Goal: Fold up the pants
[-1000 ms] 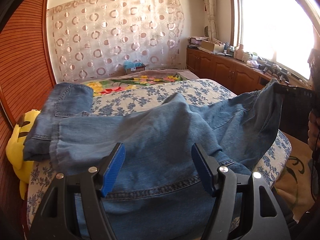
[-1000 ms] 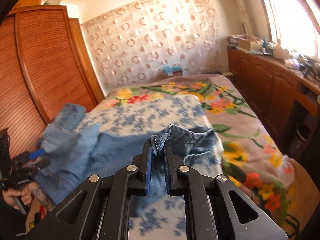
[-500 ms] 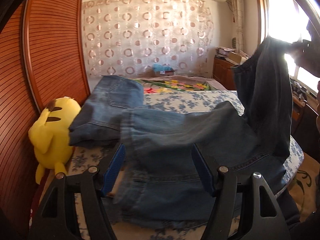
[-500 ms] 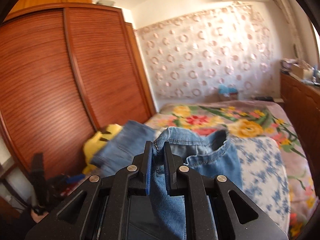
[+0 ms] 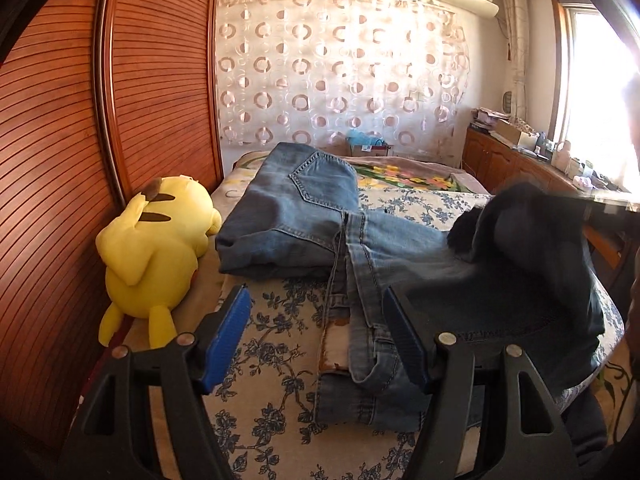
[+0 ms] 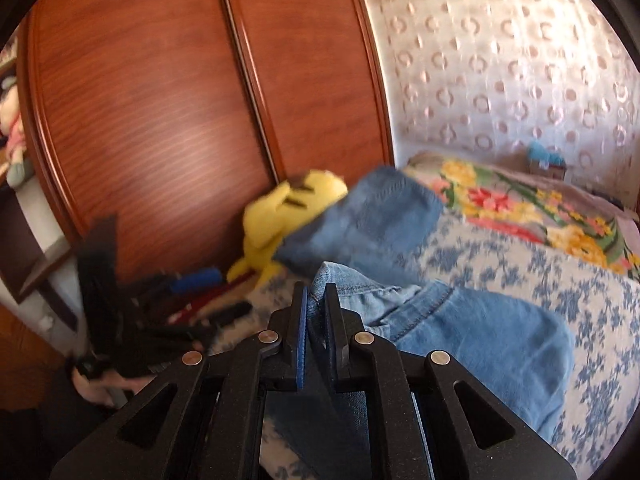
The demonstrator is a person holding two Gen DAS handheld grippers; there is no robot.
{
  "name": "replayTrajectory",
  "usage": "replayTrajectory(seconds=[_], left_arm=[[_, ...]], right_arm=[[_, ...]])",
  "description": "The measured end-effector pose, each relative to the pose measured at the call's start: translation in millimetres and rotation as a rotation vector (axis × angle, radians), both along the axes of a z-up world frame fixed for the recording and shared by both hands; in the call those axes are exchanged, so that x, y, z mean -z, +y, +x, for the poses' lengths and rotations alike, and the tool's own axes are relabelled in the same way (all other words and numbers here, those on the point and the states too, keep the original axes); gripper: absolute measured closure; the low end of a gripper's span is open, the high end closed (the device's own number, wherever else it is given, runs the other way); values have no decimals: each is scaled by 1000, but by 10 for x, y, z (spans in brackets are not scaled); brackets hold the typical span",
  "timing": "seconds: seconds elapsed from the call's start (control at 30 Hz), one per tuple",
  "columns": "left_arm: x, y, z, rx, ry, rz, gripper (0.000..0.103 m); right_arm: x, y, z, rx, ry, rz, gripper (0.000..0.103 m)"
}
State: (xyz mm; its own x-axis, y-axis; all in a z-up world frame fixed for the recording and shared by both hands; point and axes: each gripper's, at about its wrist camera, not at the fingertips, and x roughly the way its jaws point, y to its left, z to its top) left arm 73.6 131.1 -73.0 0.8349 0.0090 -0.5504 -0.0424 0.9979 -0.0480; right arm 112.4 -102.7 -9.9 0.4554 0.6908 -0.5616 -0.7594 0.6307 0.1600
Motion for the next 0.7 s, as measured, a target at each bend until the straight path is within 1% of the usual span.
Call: replayTrajectory(seconds=[0.07, 0.13, 0.23, 0.33, 0.43, 0.53, 0.6, 0.63, 0.67, 0.7], left_arm=[[7, -26, 14, 6, 3, -1, 35], [16, -76, 26, 16, 5, -7, 35], [19, -184, 55, 39, 7, -7, 35], [38, -292, 103, 72, 14, -13, 35], [89, -427, 168, 112, 29, -27, 35], [124, -573, 198, 150, 36, -32, 35], [148, -684, 203, 196, 34, -34, 35], [156, -748, 206, 217, 34, -29, 38], [155, -798, 207, 234, 35, -26, 44], [157, -854, 218, 256, 38, -25, 46]], right_arm=[[108, -18, 22, 18, 9, -41, 92], [132, -85, 27, 16, 18, -46, 85], [91, -190, -26, 35, -20, -58, 75], [39, -334, -16, 59, -37, -56, 73], [52, -479, 23, 104, -68, -80, 72], [141, -661, 44, 148, -77, -116, 69], [262, -795, 50, 187, -90, -152, 67], [328, -854, 57, 204, -89, -170, 66], [406, -918, 73, 224, -87, -192, 65], [497, -989, 88, 246, -86, -215, 65]])
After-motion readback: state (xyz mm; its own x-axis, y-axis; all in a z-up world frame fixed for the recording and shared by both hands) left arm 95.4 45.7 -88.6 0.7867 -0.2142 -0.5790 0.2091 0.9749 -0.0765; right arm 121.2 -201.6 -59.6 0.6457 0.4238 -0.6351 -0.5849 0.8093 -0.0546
